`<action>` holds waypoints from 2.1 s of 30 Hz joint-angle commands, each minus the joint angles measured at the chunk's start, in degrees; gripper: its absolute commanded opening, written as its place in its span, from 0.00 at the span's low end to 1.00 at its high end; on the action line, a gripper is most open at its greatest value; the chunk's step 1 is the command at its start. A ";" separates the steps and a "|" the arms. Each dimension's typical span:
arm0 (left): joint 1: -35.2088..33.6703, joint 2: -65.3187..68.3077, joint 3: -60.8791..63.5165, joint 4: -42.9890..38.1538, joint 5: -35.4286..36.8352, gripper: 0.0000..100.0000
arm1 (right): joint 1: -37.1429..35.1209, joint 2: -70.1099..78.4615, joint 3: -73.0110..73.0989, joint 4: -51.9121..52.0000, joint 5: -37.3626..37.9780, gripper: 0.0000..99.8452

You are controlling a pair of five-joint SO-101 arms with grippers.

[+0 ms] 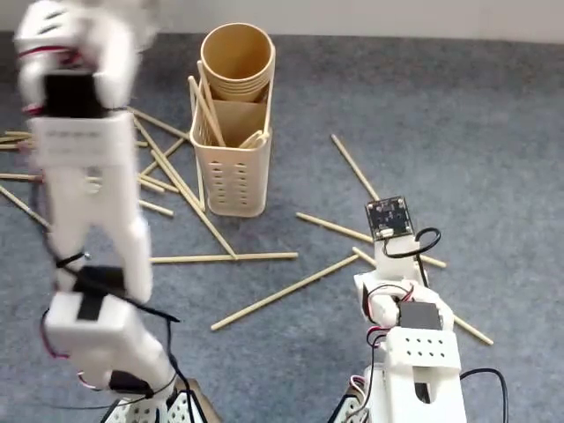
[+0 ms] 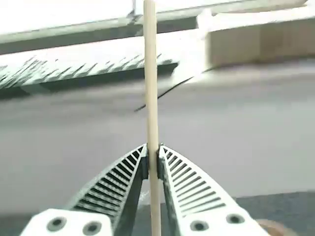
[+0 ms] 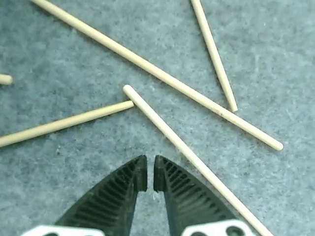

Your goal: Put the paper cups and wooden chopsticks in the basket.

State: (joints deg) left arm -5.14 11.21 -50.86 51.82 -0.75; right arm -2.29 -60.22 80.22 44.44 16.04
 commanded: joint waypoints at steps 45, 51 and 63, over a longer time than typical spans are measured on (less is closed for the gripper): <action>-1.45 7.87 -23.34 28.92 15.91 0.11 | -1.89 -0.66 2.24 -4.53 -0.35 0.05; -24.22 8.57 -32.40 46.86 15.91 0.11 | -1.89 -0.66 2.33 -4.53 -0.35 0.05; -36.62 35.65 0.31 34.81 20.84 0.11 | -3.82 -0.57 2.68 -4.18 -0.26 0.05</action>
State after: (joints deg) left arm -41.45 41.27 -51.12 92.35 15.25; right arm -4.04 -60.31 82.77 40.66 16.04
